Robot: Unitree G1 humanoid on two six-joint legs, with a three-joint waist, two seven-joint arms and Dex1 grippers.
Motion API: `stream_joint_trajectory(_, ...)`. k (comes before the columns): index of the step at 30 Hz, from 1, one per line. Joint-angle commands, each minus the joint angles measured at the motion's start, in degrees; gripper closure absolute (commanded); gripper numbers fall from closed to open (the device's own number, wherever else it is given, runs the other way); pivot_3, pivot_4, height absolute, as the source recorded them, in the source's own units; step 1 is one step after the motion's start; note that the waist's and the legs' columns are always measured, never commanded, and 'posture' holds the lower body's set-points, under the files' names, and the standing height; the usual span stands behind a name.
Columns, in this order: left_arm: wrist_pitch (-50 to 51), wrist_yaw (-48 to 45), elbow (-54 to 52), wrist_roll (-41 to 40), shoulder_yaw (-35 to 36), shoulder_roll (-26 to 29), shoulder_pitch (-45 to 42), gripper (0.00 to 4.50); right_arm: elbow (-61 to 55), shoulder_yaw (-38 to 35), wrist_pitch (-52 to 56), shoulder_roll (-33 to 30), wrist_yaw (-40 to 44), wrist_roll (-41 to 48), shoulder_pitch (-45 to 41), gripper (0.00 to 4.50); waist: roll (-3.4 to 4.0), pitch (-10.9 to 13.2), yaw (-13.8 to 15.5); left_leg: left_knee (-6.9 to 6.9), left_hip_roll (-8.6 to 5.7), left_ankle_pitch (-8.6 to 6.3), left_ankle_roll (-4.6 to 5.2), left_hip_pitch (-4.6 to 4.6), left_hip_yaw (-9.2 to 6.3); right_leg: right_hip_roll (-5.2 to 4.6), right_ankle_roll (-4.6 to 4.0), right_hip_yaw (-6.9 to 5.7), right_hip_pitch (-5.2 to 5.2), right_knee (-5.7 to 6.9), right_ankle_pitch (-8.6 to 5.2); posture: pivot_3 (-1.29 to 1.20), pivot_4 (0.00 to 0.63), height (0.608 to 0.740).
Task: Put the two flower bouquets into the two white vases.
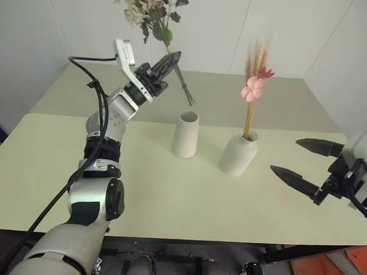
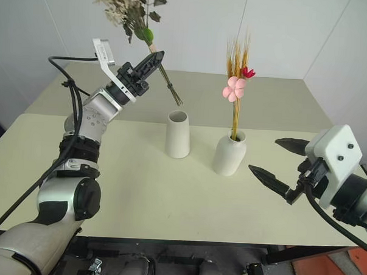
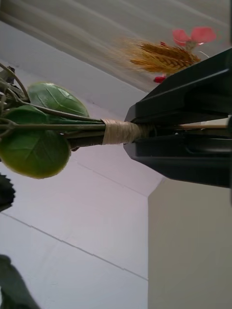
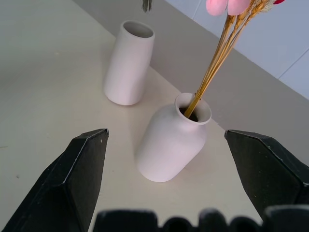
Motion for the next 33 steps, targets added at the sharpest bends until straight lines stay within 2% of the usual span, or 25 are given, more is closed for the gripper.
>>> stream_joint_trajectory(1,-2.5,-2.0,-0.8,4.4,-3.1,0.8,-0.2,4.45,-0.7,-1.7,-0.9,0.2,-1.1,-0.7,-0.1,0.00,0.00,0.0,0.0,0.00,0.00,0.00,0.00,0.00,0.00,0.00,0.00,0.00,0.00,0.00,0.00,0.00,0.150,0.740)
stream_joint_trajectory(15,-9.7,-3.6,4.9,13.1,-6.2,-1.1,-0.1,4.45,-0.4,-0.7,-1.7,0.3,-1.6,-1.9,-0.1,0.00,0.00,0.0,0.1,0.00,0.00,0.00,0.00,0.01,0.00,0.00,0.01,0.00,0.01,0.01,0.00,0.00,0.150,0.740)
stream_joint_trajectory(17,-10.4,-6.2,4.7,14.6,-8.0,-1.0,0.1,3.74,-0.3,-0.8,-1.5,0.2,-1.5,-2.1,0.0,0.00,0.00,0.0,0.1,0.00,0.00,0.00,0.00,0.01,0.00,0.00,0.00,0.00,0.00,0.01,0.00,0.00,0.150,0.740)
stream_joint_trajectory(19,-7.9,-8.6,4.3,15.0,-9.3,-0.5,0.1,3.22,-0.3,-0.9,-1.4,0.1,-1.4,-2.1,0.1,0.00,0.00,0.0,0.1,0.00,0.00,0.00,0.00,0.00,0.00,0.01,0.00,0.00,-0.01,0.01,0.00,0.00,0.150,0.740)
stream_joint_trajectory(24,-6.5,-10.5,2.9,16.9,-11.0,0.9,1.2,1.53,-0.2,-1.0,-1.5,0.4,-1.2,-2.3,0.3,0.00,0.00,0.0,0.0,0.00,0.01,0.00,0.00,0.01,0.00,0.01,0.00,0.01,-0.01,0.02,0.00,0.00,0.150,0.740)
stream_joint_trajectory(28,-3.6,-10.5,-1.7,18.8,-12.2,5.4,3.5,0.19,0.3,-0.9,-1.9,0.3,-0.5,-3.3,1.0,0.00,0.00,0.0,-0.6,-0.01,0.03,0.00,0.00,0.02,0.00,0.03,0.00,0.03,-0.02,0.05,-0.01,0.00,0.150,0.740)
stream_joint_trajectory(29,-2.3,-10.2,-3.1,18.9,-12.1,6.4,4.1,0.01,0.4,-0.9,-2.0,0.3,-0.4,-3.3,1.0,0.00,0.01,0.0,-0.7,-0.01,0.03,0.00,0.00,0.03,0.00,0.03,0.00,0.03,-0.02,0.08,0.00,0.00,0.150,0.740)
stream_joint_trajectory(33,1.0,-10.0,-9.6,17.8,-10.8,10.8,7.5,0.01,1.6,0.5,-2.7,0.0,0.1,-4.0,0.2,0.00,0.01,0.0,-0.7,0.00,0.04,0.00,0.00,0.06,0.00,0.02,0.00,0.04,-0.02,0.12,-0.01,0.00,0.150,0.740)
